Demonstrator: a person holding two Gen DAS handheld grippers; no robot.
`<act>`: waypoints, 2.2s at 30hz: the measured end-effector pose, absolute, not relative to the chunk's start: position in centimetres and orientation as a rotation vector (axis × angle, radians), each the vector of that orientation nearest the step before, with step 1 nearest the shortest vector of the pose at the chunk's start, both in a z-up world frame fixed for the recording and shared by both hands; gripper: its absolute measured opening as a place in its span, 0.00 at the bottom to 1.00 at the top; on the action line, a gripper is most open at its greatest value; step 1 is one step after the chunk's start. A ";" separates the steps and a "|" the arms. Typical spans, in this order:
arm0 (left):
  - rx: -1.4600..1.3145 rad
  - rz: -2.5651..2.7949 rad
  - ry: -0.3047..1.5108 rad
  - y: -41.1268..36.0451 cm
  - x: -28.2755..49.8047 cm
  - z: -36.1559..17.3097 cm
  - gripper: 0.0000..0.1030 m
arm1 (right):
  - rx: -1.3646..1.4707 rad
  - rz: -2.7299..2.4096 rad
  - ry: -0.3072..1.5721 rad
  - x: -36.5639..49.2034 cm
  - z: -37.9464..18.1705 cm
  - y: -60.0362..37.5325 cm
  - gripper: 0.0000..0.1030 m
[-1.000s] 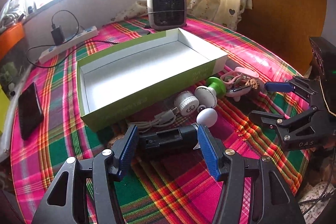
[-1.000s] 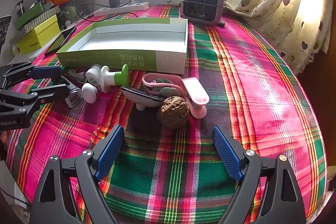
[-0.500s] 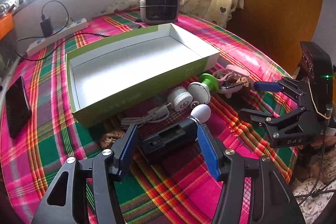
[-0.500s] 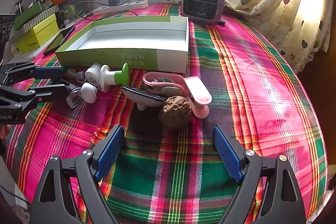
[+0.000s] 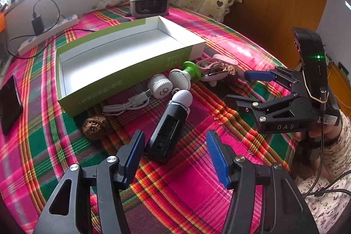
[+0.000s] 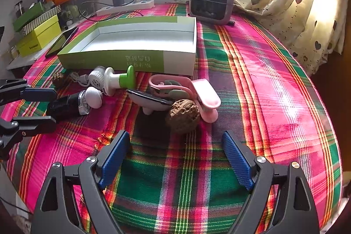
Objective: Organize objects
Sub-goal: 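Close the left tool on the black device while the right tool grasps the walnut, then lift the black device with the left tool while the right tool carries the walnut over the box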
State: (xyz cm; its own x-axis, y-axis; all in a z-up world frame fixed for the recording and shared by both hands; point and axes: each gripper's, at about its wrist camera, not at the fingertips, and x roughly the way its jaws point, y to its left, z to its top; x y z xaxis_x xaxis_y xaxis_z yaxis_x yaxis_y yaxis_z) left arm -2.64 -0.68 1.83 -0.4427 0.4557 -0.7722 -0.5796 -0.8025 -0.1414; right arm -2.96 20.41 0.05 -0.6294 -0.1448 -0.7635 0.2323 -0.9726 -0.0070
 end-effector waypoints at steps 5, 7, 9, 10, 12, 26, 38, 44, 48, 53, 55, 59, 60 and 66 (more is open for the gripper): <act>-1.169 2.247 0.151 -0.7 -3.3 1.4 0.56 | 1.242 -2.675 0.147 -3.2 0.1 20.9 0.84; -1.188 2.263 0.153 -0.6 -3.5 1.2 0.55 | 1.239 -2.680 0.136 -3.4 0.2 21.2 0.84; -1.199 2.272 0.167 -0.5 -3.6 0.9 0.55 | 1.246 -2.682 0.139 -3.6 0.2 21.3 0.84; -1.199 2.278 0.170 -0.5 -3.6 0.8 0.55 | 1.246 -2.682 0.142 -3.7 0.2 21.4 0.83; -1.196 2.286 0.165 -0.5 -3.6 0.8 0.55 | 1.244 -2.684 0.144 -4.0 0.3 21.5 0.83; -1.214 2.347 0.094 -0.7 -4.1 0.7 0.47 | 1.231 -2.662 0.160 -4.9 0.3 21.4 0.60; -1.214 2.395 0.161 -0.4 -4.1 0.8 0.33 | 1.210 -2.661 0.155 -4.8 0.4 21.4 0.47; -1.219 2.410 0.163 -0.7 -4.3 0.8 0.25 | 1.203 -2.659 0.150 -4.8 0.4 21.5 0.46; -1.217 2.419 0.168 -0.5 -4.3 0.7 0.25 | 1.198 -2.658 0.160 -4.8 0.4 21.3 0.30; -1.219 2.430 0.167 -0.3 -4.5 0.7 0.25 | 1.200 -2.658 0.153 -4.8 0.4 21.4 0.30; -1.216 2.430 0.171 -0.3 -4.5 0.7 0.25 | 1.200 -2.658 0.147 -4.8 0.4 21.4 0.30; -1.215 2.439 0.160 -0.3 -4.7 0.7 0.25 | 1.200 -2.657 0.146 -4.8 0.4 21.3 0.30; -1.216 2.442 0.159 -0.3 -4.7 0.7 0.25 | 1.199 -2.658 0.148 -4.8 0.4 21.3 0.30; -1.211 2.451 0.162 -0.3 -4.4 0.6 0.24 | 1.199 -2.658 0.149 -4.8 0.4 21.2 0.30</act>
